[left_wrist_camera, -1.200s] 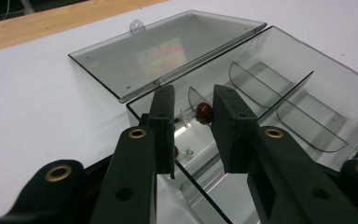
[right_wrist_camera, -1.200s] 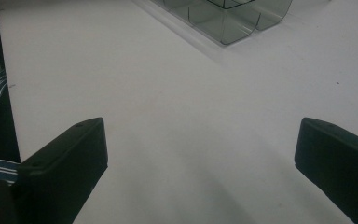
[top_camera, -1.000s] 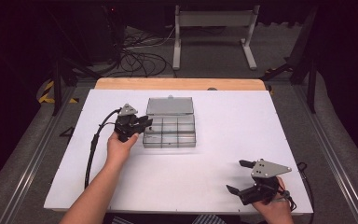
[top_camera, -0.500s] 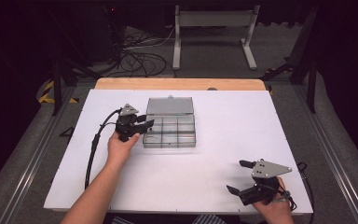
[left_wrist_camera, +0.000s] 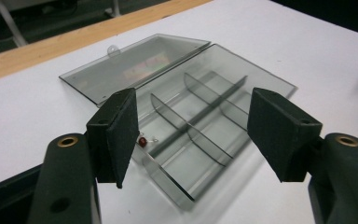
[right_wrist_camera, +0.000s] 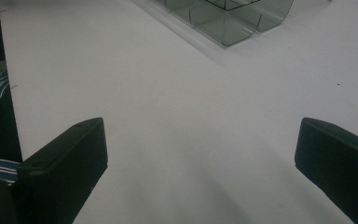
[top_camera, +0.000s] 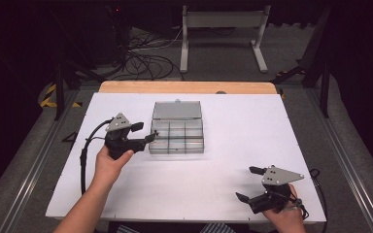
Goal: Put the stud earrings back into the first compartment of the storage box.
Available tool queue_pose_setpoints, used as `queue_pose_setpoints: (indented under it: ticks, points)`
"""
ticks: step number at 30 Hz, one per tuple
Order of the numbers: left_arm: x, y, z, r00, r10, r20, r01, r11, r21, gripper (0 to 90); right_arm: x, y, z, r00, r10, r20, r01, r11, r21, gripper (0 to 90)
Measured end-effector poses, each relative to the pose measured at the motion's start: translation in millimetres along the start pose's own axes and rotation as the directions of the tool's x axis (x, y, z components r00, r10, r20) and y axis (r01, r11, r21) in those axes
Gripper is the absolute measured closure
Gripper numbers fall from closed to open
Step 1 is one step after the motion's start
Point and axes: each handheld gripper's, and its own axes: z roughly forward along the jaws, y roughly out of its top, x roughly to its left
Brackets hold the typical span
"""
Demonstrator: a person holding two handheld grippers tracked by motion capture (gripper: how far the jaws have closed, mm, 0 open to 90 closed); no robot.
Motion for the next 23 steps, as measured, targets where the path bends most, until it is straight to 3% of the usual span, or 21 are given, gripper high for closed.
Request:
queue_pose_setpoints:
  ticks: [4, 9, 15, 20, 23]
  points:
    - [-12.7, -6.8, -21.6, 0.9995, 0.032, -0.003, -0.032, 0.9993, -0.019, 31.4, 0.4, 0.4, -0.1, 1.0, 0.0, 0.001, 0.0, 1.0, -0.001, 3.1]
    - [-22.6, -22.7, -40.0, 0.9996, 0.017, 0.023, -0.016, 0.9985, -0.052, 30.1, 0.4, 0.3, -0.4, 1.0, 0.001, 0.001, -0.001, 1.0, -0.005, 3.1]
    - [-30.9, -49.4, -56.0, 0.9994, 0.008, 0.033, -0.006, 0.9993, -0.036, 28.6, 0.3, -0.1, -1.1, 1.0, 0.004, 0.0, -0.004, 1.0, -0.01, 3.1]
    - [-35.2, -73.1, -66.2, 0.9993, 0.038, 0.003, -0.038, 0.999, -0.023, 27.0, 0.5, 0.0, -0.9, 1.0, 0.003, -0.001, -0.003, 1.0, -0.008, 3.1]
    - [-34.2, -87.0, -69.8, 0.9996, 0.028, -0.004, -0.028, 0.9992, -0.03, 25.2, 0.7, 0.2, -0.6, 1.0, 0.004, -0.001, -0.004, 1.0, -0.007, 3.1]
